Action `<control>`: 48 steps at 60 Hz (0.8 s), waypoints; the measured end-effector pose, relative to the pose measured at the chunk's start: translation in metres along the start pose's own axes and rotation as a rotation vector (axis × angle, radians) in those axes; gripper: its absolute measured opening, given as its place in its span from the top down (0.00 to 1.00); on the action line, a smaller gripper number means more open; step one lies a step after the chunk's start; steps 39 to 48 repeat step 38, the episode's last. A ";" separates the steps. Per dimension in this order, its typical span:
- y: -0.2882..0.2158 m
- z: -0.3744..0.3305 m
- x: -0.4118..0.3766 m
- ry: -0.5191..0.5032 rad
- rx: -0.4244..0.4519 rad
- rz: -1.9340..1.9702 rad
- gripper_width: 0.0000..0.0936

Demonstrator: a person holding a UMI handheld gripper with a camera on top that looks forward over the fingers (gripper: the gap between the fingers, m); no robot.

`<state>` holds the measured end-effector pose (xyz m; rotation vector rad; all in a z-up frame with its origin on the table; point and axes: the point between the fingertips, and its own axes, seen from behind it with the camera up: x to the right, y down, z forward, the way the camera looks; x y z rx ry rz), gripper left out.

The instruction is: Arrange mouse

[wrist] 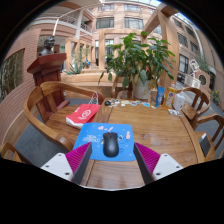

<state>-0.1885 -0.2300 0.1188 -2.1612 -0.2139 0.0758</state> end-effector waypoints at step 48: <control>0.030 -0.100 -0.029 0.002 0.030 -0.029 0.09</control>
